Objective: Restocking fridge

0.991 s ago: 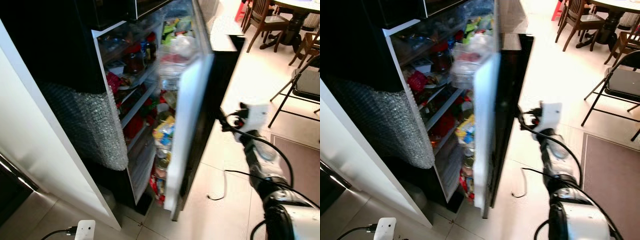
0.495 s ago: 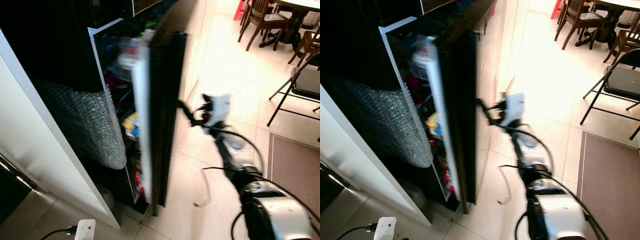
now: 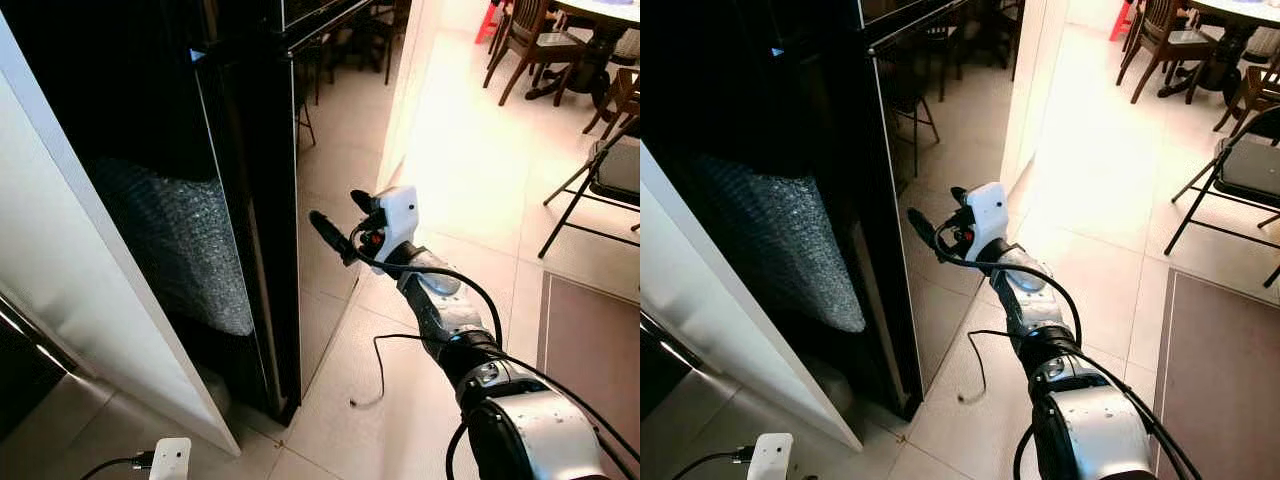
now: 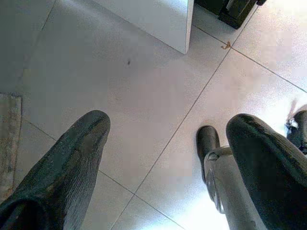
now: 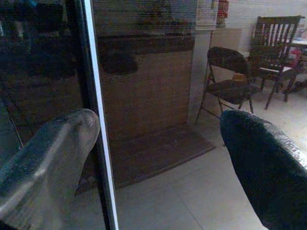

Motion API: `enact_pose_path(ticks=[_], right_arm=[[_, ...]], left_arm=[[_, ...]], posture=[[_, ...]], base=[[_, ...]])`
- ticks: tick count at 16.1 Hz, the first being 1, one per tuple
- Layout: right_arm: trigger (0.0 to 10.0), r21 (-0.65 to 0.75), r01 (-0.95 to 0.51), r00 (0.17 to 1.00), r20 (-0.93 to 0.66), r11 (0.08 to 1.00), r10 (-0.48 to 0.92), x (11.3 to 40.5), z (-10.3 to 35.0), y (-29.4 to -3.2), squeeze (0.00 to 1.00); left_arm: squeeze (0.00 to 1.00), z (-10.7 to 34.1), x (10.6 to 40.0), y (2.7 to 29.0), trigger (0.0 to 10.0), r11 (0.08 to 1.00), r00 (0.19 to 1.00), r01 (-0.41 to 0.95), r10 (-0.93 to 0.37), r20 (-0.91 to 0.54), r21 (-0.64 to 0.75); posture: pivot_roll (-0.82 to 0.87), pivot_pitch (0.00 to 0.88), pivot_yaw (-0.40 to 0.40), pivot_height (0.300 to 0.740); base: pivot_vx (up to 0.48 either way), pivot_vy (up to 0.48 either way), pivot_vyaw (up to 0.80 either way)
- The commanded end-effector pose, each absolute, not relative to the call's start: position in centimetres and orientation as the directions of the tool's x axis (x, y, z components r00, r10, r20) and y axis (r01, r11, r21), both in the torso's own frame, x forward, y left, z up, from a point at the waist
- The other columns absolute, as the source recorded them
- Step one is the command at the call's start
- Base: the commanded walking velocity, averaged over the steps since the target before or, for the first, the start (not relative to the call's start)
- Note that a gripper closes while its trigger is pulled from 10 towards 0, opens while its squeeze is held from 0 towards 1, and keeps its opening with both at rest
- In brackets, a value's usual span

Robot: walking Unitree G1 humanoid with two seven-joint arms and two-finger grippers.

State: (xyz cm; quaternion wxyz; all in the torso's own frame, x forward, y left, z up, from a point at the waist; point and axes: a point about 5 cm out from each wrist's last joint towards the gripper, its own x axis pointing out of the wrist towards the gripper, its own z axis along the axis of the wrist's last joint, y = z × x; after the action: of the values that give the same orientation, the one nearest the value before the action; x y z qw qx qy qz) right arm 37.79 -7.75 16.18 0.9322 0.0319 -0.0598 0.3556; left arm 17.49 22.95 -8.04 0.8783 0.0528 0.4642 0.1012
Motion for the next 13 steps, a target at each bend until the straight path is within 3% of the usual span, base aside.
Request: enact_pose_path(ticks=[1,7,13], right_arm=[[10.0,-0.004,-0.666,0.738,0.137,0.746,0.66,37.9,16.7,-8.1,0.0],[10.0,-0.012,-0.69,0.718,0.124,0.724,0.685,37.9,16.7,-7.6,0.0],[10.0,0.0,-0.67,0.738,0.105,0.742,0.666,37.7,15.8,-8.7,0.0]], left_arm=[[0.0,-8.2,17.1,22.9,10.0,0.973,0.533,-0.135,0.231,-0.814,0.187],[0.0,-8.2,17.2,22.8,10.0,0.973,0.534,-0.137,0.229,-0.814,0.184],[0.0,-8.3,17.1,22.7,10.0,0.974,0.533,-0.134,0.226,-0.815,0.182]], posture=[[-0.07,0.0,-0.035,0.74],[-0.06,0.0,-0.039,0.74],[-0.06,0.0,-0.042,0.74]], base=[[0.0,0.0,0.0],[0.0,0.0,0.0],[0.0,0.0,0.0]])
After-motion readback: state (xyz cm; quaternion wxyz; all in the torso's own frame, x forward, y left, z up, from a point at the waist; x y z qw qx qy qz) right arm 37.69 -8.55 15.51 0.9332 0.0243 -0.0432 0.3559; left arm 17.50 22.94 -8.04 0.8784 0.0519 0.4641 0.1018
